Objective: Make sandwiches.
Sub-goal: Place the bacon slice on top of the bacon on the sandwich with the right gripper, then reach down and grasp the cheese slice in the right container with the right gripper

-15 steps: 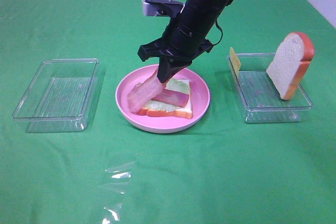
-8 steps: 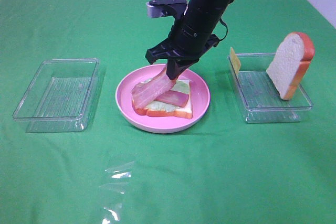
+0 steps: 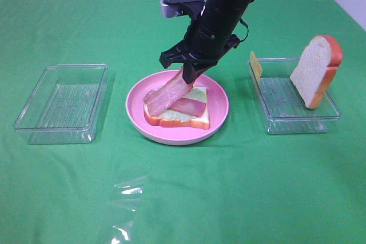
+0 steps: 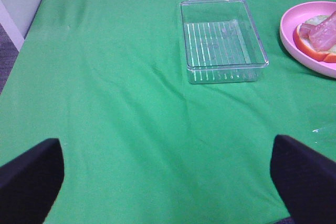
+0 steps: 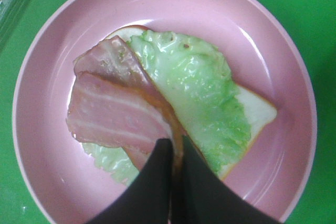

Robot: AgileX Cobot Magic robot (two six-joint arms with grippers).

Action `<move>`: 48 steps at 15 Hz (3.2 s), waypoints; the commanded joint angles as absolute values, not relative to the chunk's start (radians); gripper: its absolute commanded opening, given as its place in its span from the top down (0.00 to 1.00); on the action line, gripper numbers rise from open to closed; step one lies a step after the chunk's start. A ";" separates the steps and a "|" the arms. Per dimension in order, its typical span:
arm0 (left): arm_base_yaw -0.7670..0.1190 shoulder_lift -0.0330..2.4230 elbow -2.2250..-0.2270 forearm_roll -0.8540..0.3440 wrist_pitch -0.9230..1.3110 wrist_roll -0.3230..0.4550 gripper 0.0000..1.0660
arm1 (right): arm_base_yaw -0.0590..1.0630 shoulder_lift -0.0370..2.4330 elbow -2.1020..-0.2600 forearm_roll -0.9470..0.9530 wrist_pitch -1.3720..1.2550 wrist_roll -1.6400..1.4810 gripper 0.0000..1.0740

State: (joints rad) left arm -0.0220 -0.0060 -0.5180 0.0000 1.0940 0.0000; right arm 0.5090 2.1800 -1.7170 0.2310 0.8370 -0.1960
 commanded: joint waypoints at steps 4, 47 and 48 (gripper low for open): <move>-0.026 -0.023 -0.516 0.000 1.077 -0.010 0.05 | 0.512 2.182 -1.721 0.166 0.855 -0.137 0.24; -0.027 -0.023 -0.516 0.000 1.077 -0.010 0.06 | 0.220 2.342 -1.983 0.134 1.119 0.204 0.52; -0.027 -0.023 -0.516 0.000 1.077 -0.010 0.06 | 0.220 2.342 -1.983 0.124 1.120 0.211 0.55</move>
State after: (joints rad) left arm -0.0220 -0.0060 -0.5180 0.0000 1.0820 0.0000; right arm 0.2230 2.3400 -1.9790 0.1390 1.1110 0.2010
